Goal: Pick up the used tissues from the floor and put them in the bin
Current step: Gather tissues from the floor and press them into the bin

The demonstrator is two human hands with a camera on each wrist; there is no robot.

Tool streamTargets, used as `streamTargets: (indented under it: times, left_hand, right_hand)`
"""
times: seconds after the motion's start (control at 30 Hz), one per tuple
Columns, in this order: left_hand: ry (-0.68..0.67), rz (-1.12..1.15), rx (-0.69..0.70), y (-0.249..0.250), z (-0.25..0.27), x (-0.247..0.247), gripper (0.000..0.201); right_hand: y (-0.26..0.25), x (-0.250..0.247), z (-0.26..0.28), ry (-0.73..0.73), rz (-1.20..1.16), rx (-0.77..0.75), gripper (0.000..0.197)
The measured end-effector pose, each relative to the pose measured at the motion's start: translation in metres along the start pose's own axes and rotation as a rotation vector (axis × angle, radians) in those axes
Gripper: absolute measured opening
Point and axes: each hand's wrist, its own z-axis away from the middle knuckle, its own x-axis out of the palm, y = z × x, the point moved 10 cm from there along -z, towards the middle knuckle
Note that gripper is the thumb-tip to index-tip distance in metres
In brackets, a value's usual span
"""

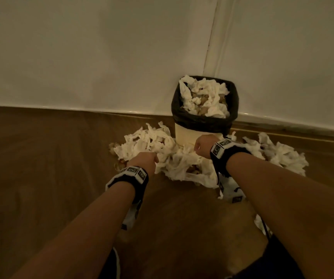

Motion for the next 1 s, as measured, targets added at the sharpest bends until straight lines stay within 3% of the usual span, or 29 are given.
streamTargets:
  times: [0.1,0.37,0.57,0.63,0.73,0.9,1.0]
  left_hand:
    - [-0.027,-0.074,0.033,0.012,-0.01,0.019,0.031]
    - [0.131,-0.119,0.033,0.024,-0.025,0.031,0.028]
    - [0.174,0.006,-0.035,0.011,-0.03,0.038,0.03]
    - [0.173,0.049,-0.064,0.005,-0.032,0.04,0.034]
    - [0.203,0.095,-0.09,-0.001,-0.032,0.039,0.042]
    - [0.221,0.104,-0.093,0.003,-0.031,0.035,0.054]
    - [0.222,0.105,-0.096,0.009,-0.029,0.034,0.05]
  right_hand:
    - [0.004,0.023,-0.005,-0.062,-0.021,0.018,0.028]
    - [0.018,0.085,-0.017,-0.12,-0.016,0.078,0.045]
    - [0.034,0.051,-0.013,0.187,-0.325,0.142,0.023]
    - [0.043,0.044,-0.007,0.287,-0.463,0.155,0.02]
    - [0.064,0.049,0.001,0.404,-0.855,0.254,0.022]
    - [0.073,0.08,0.004,0.26,-1.542,0.402,0.032]
    - [0.088,0.096,0.01,0.207,-1.603,0.482,0.055]
